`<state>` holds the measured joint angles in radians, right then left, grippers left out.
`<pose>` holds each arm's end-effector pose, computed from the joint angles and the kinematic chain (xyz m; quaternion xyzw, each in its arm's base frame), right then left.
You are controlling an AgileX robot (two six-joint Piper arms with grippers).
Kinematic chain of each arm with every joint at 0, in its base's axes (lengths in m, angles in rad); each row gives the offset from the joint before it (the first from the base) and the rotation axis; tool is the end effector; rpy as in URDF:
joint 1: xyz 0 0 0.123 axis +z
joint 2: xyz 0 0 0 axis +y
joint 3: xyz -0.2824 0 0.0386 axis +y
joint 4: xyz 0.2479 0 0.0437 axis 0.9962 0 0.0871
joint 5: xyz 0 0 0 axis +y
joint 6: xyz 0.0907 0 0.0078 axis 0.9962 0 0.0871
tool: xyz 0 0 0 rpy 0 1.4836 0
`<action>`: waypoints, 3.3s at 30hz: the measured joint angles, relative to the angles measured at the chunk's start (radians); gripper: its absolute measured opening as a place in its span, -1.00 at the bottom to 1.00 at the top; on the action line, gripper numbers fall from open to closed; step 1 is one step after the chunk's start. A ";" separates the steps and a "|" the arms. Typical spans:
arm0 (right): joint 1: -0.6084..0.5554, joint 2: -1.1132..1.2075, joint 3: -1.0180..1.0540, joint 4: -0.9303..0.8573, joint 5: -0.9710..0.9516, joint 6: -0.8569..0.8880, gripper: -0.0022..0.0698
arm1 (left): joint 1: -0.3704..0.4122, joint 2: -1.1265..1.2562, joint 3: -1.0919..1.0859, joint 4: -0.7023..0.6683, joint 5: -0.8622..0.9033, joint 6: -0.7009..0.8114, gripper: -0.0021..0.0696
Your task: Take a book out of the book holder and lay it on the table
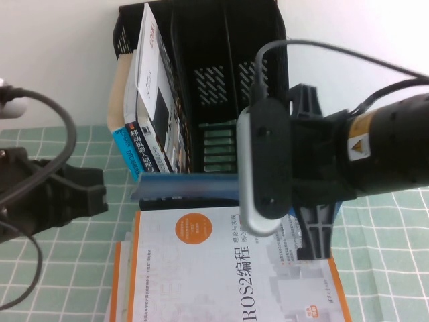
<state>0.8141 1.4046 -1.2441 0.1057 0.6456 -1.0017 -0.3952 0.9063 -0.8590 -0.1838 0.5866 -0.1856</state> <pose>0.2096 0.2305 0.3517 -0.7012 0.5796 0.0075 0.4151 0.1659 -0.0792 0.3545 0.0493 0.8677 -0.2180 0.4441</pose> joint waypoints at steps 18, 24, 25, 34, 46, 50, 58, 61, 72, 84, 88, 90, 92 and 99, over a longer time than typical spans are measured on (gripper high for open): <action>0.120 0.246 -0.001 0.086 0.142 0.034 -0.86 | 0.000 0.017 0.000 -0.041 -0.060 0.025 -0.95; 0.120 0.273 -0.002 0.136 0.193 0.041 -0.32 | 0.000 0.029 0.000 -0.064 -0.174 0.025 -0.95; 0.120 0.273 -0.002 0.146 0.197 0.043 -0.23 | 0.000 0.037 0.000 -0.069 -0.193 0.025 -0.95; 0.120 0.279 -0.083 0.215 0.409 0.065 0.05 | 0.000 0.106 0.000 -0.079 -0.220 0.031 -0.95; 0.120 0.220 -0.467 -0.138 0.587 0.252 -0.76 | 0.000 0.117 0.000 -0.143 -0.329 0.065 -0.95; 0.120 0.137 -0.518 -0.441 0.590 0.402 -0.90 | 0.000 0.071 0.000 -0.147 -0.289 0.113 -0.95; 0.067 -0.162 -0.459 -0.673 0.590 0.615 -0.94 | 0.000 -0.117 0.002 -0.147 -0.157 0.313 -0.95; 0.062 -0.307 -0.342 -0.651 0.590 0.668 -0.94 | 0.000 -0.209 0.024 -0.147 -0.140 0.354 -0.95; 0.060 -0.966 0.396 -0.427 0.362 0.905 -0.94 | 0.000 -0.560 0.386 -0.147 -0.323 0.382 -0.95; 0.060 -1.336 1.034 -0.413 -0.256 1.125 -0.94 | 0.000 -0.689 0.604 -0.151 -0.454 0.384 -0.95; 0.060 -1.334 1.086 -0.405 -0.279 1.173 -0.94 | 0.000 -0.689 0.611 -0.151 -0.451 0.384 -0.95; 0.060 -1.334 1.103 -0.400 -0.265 1.182 -0.94 | 0.000 -0.689 0.611 -0.151 -0.444 0.384 -0.95; 0.060 -1.334 1.113 -0.399 -0.254 1.181 -0.94 | 0.000 -0.689 0.611 -0.151 -0.437 0.382 -0.95; 0.060 -1.334 1.158 -0.399 -0.248 1.184 -0.94 | 0.000 -0.691 0.611 -0.151 -0.425 0.365 -0.95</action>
<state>0.8742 0.0702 -0.0860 -0.2930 0.3980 0.1821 -0.3952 0.2156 -0.2482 -0.3343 0.1613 0.1799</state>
